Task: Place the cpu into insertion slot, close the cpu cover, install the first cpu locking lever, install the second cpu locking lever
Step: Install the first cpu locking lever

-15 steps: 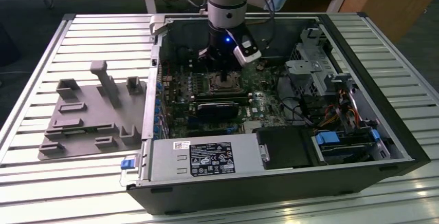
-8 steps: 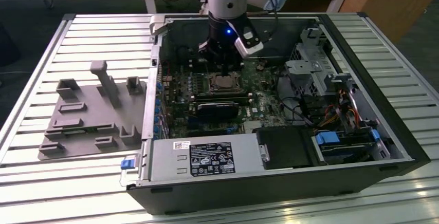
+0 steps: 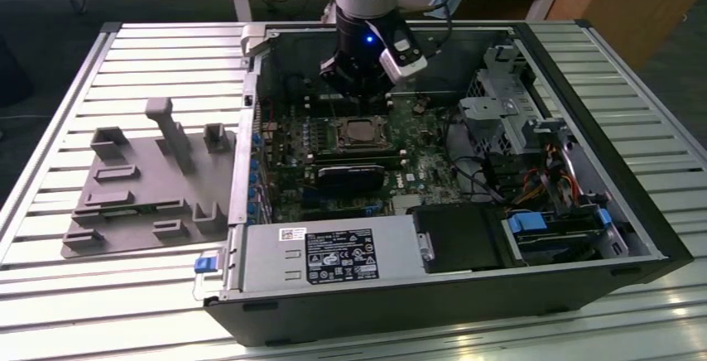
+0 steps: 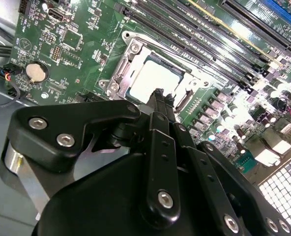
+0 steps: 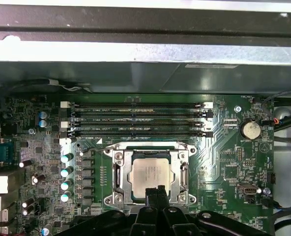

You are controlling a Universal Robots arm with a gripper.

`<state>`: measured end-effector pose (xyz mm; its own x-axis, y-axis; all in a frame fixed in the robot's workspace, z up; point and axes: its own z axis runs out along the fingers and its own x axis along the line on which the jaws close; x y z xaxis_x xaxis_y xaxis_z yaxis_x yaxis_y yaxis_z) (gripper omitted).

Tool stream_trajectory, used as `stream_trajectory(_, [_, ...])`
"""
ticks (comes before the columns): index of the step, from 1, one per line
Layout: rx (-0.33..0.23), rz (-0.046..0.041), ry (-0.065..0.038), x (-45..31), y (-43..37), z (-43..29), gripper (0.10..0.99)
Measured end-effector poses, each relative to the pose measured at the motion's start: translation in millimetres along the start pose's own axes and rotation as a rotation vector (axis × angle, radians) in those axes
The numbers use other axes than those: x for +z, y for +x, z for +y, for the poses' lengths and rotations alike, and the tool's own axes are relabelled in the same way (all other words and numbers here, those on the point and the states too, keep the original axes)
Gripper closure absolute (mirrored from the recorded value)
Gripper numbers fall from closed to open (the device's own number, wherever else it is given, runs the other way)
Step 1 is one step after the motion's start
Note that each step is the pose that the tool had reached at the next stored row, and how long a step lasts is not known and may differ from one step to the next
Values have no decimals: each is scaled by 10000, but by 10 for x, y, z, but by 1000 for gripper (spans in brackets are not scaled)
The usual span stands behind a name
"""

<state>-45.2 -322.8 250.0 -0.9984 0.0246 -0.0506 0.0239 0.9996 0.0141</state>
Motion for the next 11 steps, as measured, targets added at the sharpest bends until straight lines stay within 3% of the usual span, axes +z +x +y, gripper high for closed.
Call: stream_trajectory(11, [1,-5,1,0,2,0,980])
